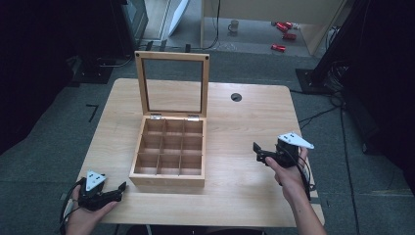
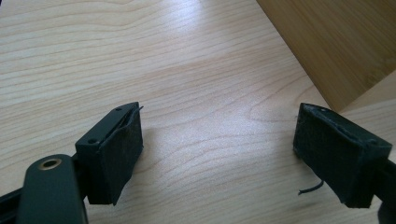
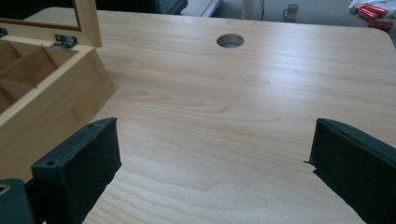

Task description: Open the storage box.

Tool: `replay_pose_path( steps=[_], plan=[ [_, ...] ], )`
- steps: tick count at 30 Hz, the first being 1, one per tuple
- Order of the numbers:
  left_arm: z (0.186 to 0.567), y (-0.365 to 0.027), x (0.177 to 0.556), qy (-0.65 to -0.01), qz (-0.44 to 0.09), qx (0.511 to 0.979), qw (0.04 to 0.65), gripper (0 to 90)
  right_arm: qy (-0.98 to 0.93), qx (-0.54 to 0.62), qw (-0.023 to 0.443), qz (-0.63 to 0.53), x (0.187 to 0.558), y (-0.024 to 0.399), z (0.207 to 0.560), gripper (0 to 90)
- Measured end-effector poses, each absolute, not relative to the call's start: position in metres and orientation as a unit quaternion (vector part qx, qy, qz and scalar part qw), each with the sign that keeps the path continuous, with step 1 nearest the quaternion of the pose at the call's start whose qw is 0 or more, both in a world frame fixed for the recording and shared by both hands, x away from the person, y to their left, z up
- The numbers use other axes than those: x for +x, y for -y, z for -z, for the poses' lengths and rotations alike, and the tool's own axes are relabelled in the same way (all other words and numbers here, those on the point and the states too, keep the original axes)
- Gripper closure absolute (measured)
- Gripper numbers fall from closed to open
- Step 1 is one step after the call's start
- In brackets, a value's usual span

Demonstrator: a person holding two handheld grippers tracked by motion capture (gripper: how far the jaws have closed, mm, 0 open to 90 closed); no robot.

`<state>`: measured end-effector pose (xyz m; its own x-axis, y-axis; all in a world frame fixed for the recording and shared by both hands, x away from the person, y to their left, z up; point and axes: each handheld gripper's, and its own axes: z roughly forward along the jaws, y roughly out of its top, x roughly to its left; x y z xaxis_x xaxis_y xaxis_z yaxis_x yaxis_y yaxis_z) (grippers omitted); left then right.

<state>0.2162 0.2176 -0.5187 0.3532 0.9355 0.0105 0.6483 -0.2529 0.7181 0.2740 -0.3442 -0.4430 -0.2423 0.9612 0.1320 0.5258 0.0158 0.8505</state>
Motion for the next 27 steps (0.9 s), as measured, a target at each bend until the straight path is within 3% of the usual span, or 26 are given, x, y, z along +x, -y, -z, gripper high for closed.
replay_pose_path(
  steps=[27],
  plan=[
    [0.519,-0.218,0.216,-0.522,-0.226,0.759,0.318,16.2,-0.636,0.63,0.257,-0.363,0.218,0.413,0.502,2.3]
  ],
)
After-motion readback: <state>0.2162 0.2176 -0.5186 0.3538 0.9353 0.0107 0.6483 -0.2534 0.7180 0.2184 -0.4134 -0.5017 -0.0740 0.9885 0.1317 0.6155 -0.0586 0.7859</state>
